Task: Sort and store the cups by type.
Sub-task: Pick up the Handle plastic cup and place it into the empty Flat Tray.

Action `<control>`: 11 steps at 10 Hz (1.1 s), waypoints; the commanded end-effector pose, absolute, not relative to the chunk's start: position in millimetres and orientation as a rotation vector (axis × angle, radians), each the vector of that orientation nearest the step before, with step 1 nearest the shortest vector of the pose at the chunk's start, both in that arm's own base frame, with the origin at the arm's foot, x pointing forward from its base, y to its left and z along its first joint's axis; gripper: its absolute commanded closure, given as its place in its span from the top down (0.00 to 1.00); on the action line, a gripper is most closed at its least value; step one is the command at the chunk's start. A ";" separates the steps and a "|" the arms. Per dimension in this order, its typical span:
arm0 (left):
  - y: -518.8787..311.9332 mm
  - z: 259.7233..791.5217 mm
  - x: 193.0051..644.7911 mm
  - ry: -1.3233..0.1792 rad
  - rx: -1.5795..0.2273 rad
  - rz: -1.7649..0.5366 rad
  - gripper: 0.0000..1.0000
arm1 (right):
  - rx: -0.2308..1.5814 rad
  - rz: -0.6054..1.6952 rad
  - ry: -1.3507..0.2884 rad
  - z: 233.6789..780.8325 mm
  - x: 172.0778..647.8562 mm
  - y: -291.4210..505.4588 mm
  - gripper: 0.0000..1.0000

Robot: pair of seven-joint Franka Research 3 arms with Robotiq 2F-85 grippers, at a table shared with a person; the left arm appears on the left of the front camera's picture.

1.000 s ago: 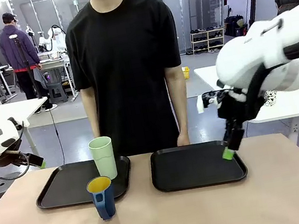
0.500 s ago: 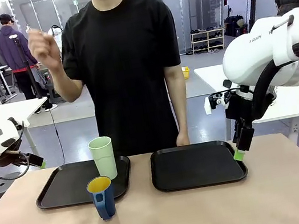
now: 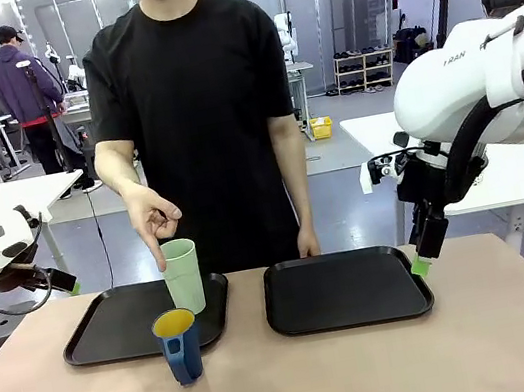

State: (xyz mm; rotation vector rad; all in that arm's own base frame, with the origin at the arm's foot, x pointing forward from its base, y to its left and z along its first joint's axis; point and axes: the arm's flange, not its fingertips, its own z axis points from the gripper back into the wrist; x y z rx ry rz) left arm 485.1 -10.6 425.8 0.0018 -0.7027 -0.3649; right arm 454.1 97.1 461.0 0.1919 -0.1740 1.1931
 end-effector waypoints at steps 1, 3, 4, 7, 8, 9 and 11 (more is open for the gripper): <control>-10.6 428.5 485.1 -0.699 0.014 -0.379 1.00 | 0.191 1.190 -0.166 462.2 452.6 96.2 1.00; -10.6 428.5 485.1 -0.699 0.014 -0.379 1.00 | 0.191 1.190 -0.166 462.2 452.6 96.2 1.00; -10.6 428.5 485.1 -0.699 0.014 -0.379 1.00 | 0.191 1.190 -0.166 462.2 452.6 96.2 1.00; -10.6 428.5 485.1 -0.699 0.014 -0.379 1.00 | 0.191 1.190 -0.166 462.2 452.6 96.2 1.00; -10.6 428.5 485.1 -0.699 0.014 -0.379 1.00 | 0.191 1.190 -0.166 462.2 452.6 96.2 1.00; -10.6 428.5 485.1 -0.699 0.014 -0.379 1.00 | 0.191 1.190 -0.166 462.2 452.6 96.2 1.00; -10.6 425.8 485.1 -0.703 0.002 -0.365 1.00 | 0.191 1.190 -0.166 462.2 452.6 96.2 1.00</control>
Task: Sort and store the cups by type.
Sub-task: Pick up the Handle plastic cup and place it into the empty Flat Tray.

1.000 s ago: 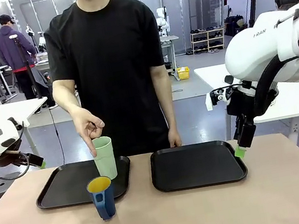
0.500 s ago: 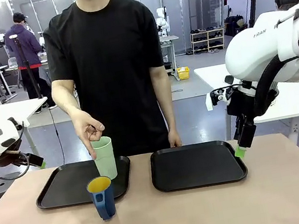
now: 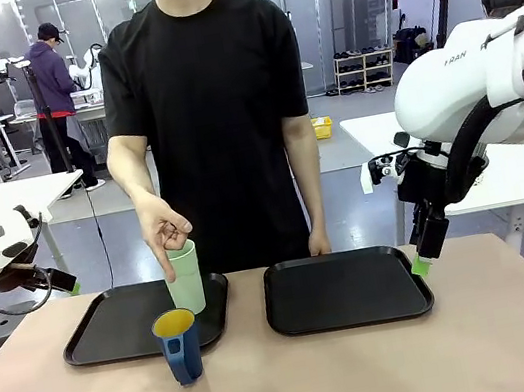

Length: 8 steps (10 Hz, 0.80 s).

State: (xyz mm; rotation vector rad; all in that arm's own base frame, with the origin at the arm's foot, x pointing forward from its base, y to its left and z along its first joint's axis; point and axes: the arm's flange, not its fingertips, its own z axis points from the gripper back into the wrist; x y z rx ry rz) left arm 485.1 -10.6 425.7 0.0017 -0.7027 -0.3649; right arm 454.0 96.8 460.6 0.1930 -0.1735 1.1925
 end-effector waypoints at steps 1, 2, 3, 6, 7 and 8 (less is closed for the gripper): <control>-10.4 427.3 485.7 -0.686 0.018 -0.386 1.00 | 0.191 1.190 -0.166 462.2 452.6 96.2 1.00; -10.6 427.4 485.1 -0.668 0.031 -0.420 1.00 | 0.191 1.190 -0.166 462.2 452.6 96.2 1.00; -13.2 430.0 483.4 -0.648 -0.029 -0.505 1.00 | 0.191 1.190 -0.166 462.2 452.6 96.2 1.00; -15.5 432.0 466.9 -0.500 0.028 -0.910 1.00 | 0.191 1.190 -0.166 462.2 452.6 96.2 1.00; -12.3 429.7 458.2 -0.411 0.105 -1.079 1.00 | 0.191 1.190 -0.166 462.2 452.6 96.2 1.00; -12.0 427.5 451.0 -0.435 0.077 -1.224 1.00 | 0.191 1.190 -0.166 462.2 452.6 96.2 1.00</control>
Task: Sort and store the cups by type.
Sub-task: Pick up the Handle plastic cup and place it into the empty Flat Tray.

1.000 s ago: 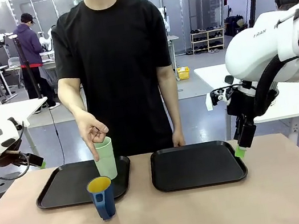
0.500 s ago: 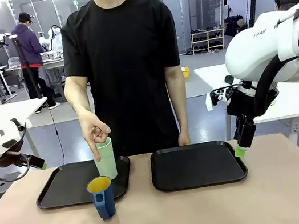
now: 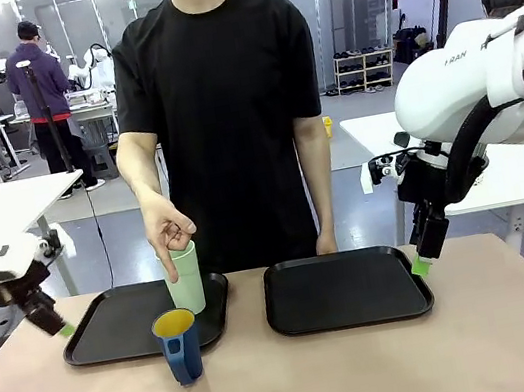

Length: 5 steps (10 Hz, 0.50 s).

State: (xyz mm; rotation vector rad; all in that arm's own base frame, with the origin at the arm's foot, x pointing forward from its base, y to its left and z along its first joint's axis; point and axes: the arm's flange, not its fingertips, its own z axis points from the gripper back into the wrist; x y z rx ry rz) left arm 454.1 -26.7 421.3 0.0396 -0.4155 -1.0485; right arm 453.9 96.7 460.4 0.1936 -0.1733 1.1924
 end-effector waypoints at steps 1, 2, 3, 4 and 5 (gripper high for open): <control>-12.7 423.9 442.2 -0.433 0.074 -1.378 1.00 | 0.191 1.190 -0.166 462.2 452.6 96.2 1.00; -11.9 419.0 439.2 -0.444 0.050 -1.441 1.00 | 0.191 1.190 -0.166 462.2 452.6 96.2 1.00; -11.4 413.3 437.0 -0.451 0.013 -1.497 1.00 | 0.191 1.190 -0.166 462.2 452.6 96.2 1.00; -10.0 406.6 437.2 -0.469 -0.002 -1.516 1.00 | 0.191 1.190 -0.166 462.2 452.6 96.2 1.00; -4.6 401.3 446.9 -0.444 0.084 -1.385 1.00 | 0.191 1.190 -0.166 462.2 452.6 96.2 1.00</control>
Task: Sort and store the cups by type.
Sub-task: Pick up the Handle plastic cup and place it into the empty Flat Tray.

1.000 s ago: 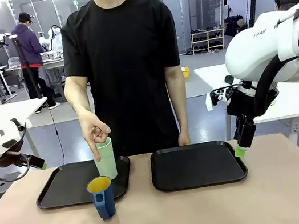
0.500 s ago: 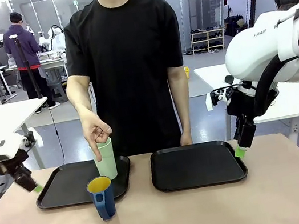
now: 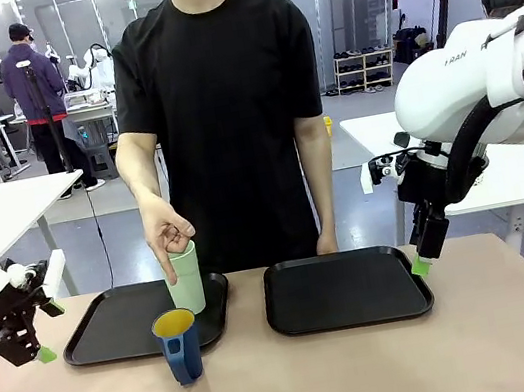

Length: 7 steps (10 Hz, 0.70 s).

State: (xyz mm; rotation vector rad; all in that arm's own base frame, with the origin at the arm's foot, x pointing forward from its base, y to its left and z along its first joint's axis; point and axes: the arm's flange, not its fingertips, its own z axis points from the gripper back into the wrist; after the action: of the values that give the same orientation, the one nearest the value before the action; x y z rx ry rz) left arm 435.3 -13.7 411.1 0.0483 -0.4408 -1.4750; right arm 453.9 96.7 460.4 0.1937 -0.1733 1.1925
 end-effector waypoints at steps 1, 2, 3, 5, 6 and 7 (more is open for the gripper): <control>-20.3 416.1 434.1 -0.437 0.049 -1.498 1.00 | 0.191 1.190 -0.166 462.2 452.6 96.2 1.00; -20.3 416.1 434.1 -0.437 0.049 -1.498 1.00 | 0.191 1.190 -0.166 462.2 452.6 96.2 1.00; -20.3 416.1 434.1 -0.437 0.049 -1.498 1.00 | 0.191 1.190 -0.166 462.2 452.6 96.2 1.00; -20.3 416.1 434.1 -0.437 0.049 -1.498 1.00 | 0.191 1.190 -0.166 462.2 452.6 96.2 1.00; -23.7 414.0 434.2 -0.427 0.070 -1.496 1.00 | 0.191 1.190 -0.166 462.2 452.6 96.2 1.00; -25.4 398.7 445.2 -0.423 0.013 -1.516 1.00 | 0.191 1.190 -0.166 462.2 452.6 96.2 1.00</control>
State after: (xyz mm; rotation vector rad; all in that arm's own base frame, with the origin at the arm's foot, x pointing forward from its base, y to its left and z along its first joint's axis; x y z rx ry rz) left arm 434.8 -25.9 410.0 0.0630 -0.4195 -1.4982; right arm 453.9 96.8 460.4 0.1938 -0.1733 1.1927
